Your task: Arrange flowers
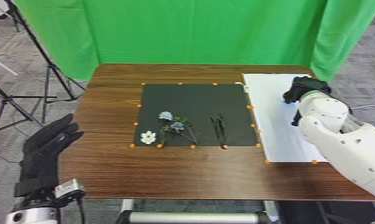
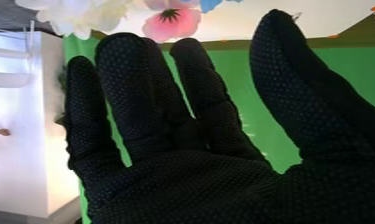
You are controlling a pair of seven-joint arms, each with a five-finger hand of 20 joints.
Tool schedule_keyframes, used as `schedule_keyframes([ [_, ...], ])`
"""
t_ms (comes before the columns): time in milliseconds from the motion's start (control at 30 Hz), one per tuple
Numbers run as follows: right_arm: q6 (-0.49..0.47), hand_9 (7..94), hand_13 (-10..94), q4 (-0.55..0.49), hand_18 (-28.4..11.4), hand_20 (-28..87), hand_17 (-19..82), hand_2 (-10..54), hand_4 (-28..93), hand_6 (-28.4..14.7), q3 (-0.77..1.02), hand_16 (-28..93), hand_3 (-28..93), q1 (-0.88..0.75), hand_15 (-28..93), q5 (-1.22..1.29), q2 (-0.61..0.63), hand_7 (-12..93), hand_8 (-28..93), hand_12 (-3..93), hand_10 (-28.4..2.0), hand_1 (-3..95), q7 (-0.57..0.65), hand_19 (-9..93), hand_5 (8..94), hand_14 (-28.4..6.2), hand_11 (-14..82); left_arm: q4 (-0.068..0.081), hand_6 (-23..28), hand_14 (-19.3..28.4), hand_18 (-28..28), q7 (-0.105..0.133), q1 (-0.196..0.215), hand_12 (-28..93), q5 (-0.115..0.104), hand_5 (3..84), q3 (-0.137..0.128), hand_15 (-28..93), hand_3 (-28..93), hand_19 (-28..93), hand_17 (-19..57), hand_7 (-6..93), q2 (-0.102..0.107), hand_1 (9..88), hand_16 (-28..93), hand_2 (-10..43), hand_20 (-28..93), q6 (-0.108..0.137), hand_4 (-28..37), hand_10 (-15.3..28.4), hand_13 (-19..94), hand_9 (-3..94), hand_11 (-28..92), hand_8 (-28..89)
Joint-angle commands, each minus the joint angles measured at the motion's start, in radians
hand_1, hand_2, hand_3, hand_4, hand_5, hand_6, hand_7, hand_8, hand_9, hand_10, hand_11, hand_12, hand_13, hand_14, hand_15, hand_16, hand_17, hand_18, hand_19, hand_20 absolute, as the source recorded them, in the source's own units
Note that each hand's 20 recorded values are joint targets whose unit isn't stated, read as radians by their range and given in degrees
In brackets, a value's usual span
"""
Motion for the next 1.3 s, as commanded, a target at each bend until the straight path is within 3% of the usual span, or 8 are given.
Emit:
schedule_keyframes([
  [33, -0.027, 50.1, 54, 0.02, -23.6, 8, 14, -6.1, -26, -9.2, 0.017, 12, 88, -0.009, 77, -0.03, -0.015, 17, -12, 15.3, -21.2, 32.4, -0.013, 77, 50.2, -14.3, 20.3, 0.001, 10.6, 27.3, 21.6, 0.003, 0.007, 7, -0.004, 40.8, -0.002, 66, 83, 58, -9.8, 16.1, -0.008, 25.7, -17, 2.8, 5, -0.003, -19.8, 19.9, 25, 34.7, 38, -11],
  [367, -0.074, 50.5, 55, 0.044, -23.7, 10, 14, -6.1, -26, -8.6, 0.054, 12, 88, -0.038, 77, -0.049, -0.046, 18, -12, 15.5, -20.5, 32.6, -0.021, 77, 50.2, -14.2, 20.8, 0.001, 10.6, 27.2, 21.6, 0.007, 0.008, 7, -0.009, 40.9, -0.003, 66, 83, 58, -9.8, 16.2, -0.006, 25.7, -17, 2.8, 5, 0.003, -19.8, 19.8, 26, 34.7, 38, -11],
  [767, -0.105, 50.9, 55, 0.062, -23.8, 11, 13, -5.9, -26, -7.1, 0.047, 12, 88, -0.033, 77, -0.07, -0.098, 15, -12, 15.5, -20.2, 32.6, -0.032, 77, 47.6, -14.5, 21.0, 0.003, 10.6, 27.3, 21.6, -0.005, -0.004, 7, -0.006, 40.9, -0.002, 66, 83, 58, -9.7, 16.2, -0.009, 25.8, -17, 2.6, 5, -0.006, -19.6, 19.9, 26, 34.7, 38, -11],
  [967, -0.11, 52.6, 55, 0.068, -23.9, 12, 13, -5.5, -26, -6.3, 0.045, 12, 88, -0.044, 77, -0.094, -0.103, 17, -12, 15.5, -19.4, 33.0, -0.033, 76, 50.8, -14.1, 21.6, 0.002, 10.6, 27.3, 21.6, -0.007, 0.001, 7, -0.004, 40.9, -0.006, 66, 83, 58, -9.7, 16.3, -0.014, 25.8, -17, 2.6, 5, -0.007, -19.7, 19.9, 26, 34.7, 38, -11],
  [1200, -0.052, 67.0, 62, 0.091, -22.4, 11, 17, -4.2, -28, -3.1, 0.021, 13, 84, -0.042, 74, -0.144, -0.097, 21, -14, 15.5, -13.8, 39.2, -0.039, 77, 61.6, -10.7, 26.1, 0.002, 10.6, 27.4, 21.6, -0.008, -0.002, 7, -0.003, 40.9, -0.003, 66, 83, 58, -9.7, 16.3, -0.012, 25.8, -17, 2.6, 5, -0.006, -19.7, 19.9, 26, 34.7, 38, -11],
  [1300, -0.008, 73.9, 66, 0.124, -21.7, 10, 18, -5.1, -28, -2.1, 0.007, 15, 78, -0.032, 71, -0.199, -0.099, 24, -5, 19.5, -11.2, 45.1, -0.064, 78, 66.5, -9.0, 23.3, 0.002, 10.6, 27.3, 21.6, -0.011, -0.005, 7, -0.004, 40.9, -0.001, 66, 83, 58, -9.7, 16.3, -0.011, 25.9, -17, 2.6, 5, -0.006, -19.7, 19.9, 26, 34.8, 38, -11],
])
